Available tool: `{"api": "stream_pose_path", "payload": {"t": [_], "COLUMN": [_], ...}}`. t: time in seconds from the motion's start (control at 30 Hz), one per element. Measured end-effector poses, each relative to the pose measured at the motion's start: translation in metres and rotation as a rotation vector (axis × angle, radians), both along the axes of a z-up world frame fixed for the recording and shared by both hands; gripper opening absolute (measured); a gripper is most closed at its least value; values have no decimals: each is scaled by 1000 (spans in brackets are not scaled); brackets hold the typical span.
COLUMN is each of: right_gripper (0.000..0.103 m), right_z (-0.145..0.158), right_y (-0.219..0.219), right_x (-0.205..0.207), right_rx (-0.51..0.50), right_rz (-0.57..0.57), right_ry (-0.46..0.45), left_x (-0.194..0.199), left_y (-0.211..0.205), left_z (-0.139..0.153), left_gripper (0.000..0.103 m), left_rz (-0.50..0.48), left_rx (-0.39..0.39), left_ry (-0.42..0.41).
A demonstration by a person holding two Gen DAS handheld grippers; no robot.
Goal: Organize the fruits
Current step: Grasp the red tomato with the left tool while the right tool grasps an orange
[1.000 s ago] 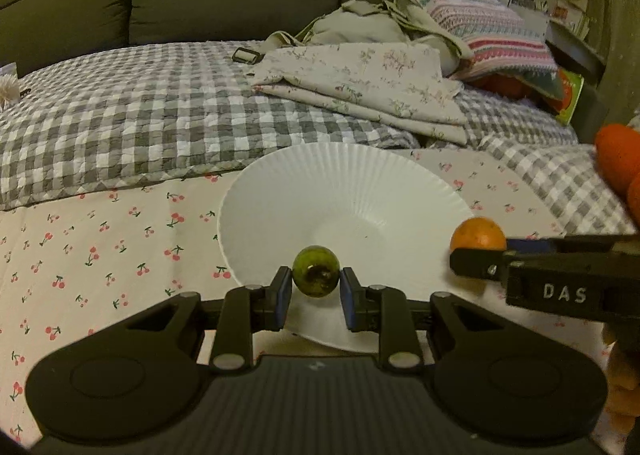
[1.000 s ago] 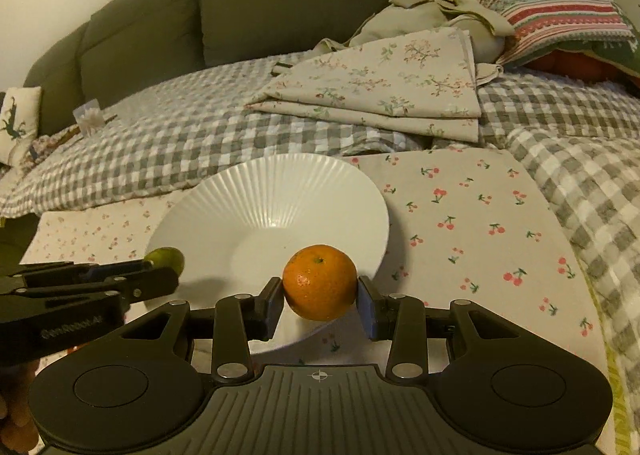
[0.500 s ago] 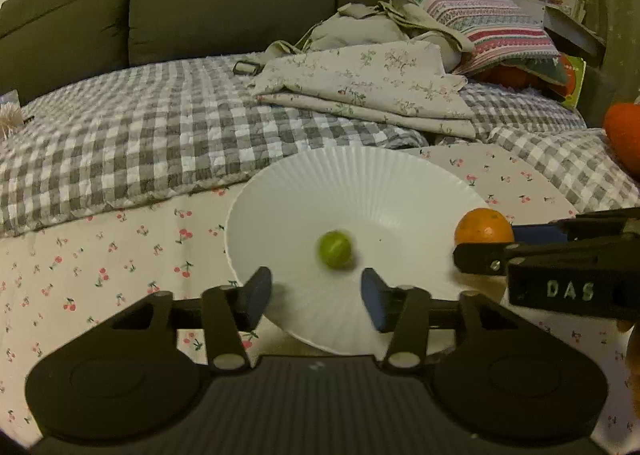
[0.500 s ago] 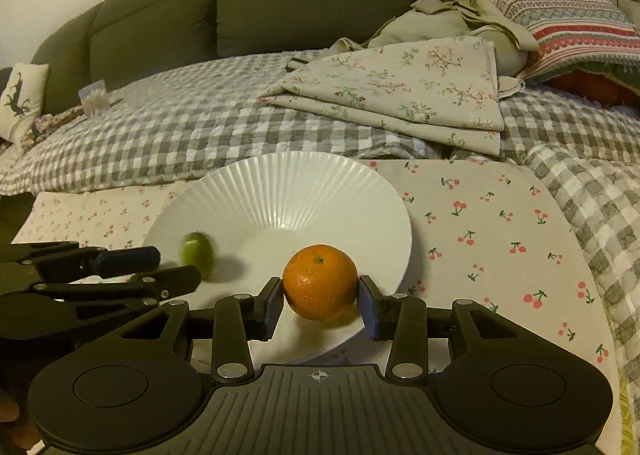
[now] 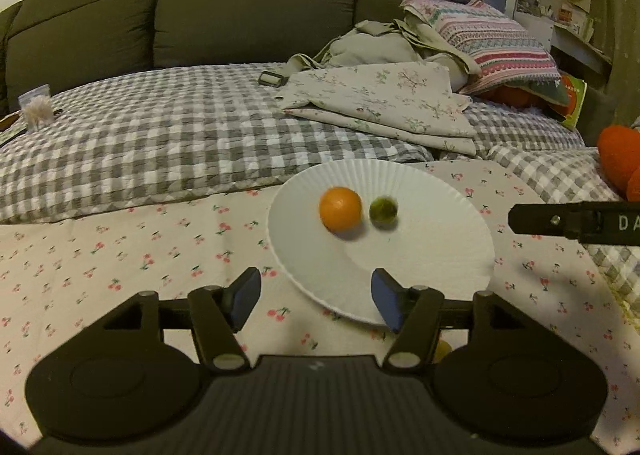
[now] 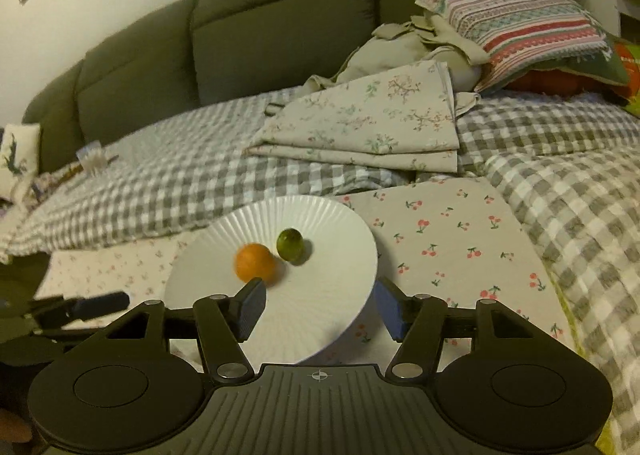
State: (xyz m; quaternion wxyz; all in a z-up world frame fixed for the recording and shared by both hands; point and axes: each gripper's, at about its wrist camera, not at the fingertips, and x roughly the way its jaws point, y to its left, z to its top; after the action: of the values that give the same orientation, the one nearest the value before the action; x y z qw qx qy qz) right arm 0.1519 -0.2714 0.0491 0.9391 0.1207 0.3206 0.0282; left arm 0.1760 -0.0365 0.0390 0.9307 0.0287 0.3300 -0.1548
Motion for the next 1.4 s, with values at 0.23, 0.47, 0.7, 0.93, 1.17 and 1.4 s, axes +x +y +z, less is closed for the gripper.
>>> {"api": "stream_pose_path", "payload": {"t": [0.23,0.47,0.7,0.93,1.17,1.4], "right_gripper": [62,67,72,92,94,94], "right_z": [16,23,16,13,1,-11], "right_y": [6,14,27,27,26,29], "right_x": [-31,-60,-74,-80,-73,-68], "right_rx": [21,40,59,104,120,88], "right_rz": [21,43,73,81,70,72], "right_ry": [-18,-26,10,28,80,114], "left_x": [-23,-43,-57,-48,-43,-34], "left_y": [19,35,46,71,67,71], "left_z": [10,11,8,0,-16,-32], "left_gripper": [66,74,90,93,93,88], "left_rz": [50,115,155,214,191,209], "left_rx": [27,6,6,-71,-49,-69], "left_ry": [6,55,87,163,219,263]}}
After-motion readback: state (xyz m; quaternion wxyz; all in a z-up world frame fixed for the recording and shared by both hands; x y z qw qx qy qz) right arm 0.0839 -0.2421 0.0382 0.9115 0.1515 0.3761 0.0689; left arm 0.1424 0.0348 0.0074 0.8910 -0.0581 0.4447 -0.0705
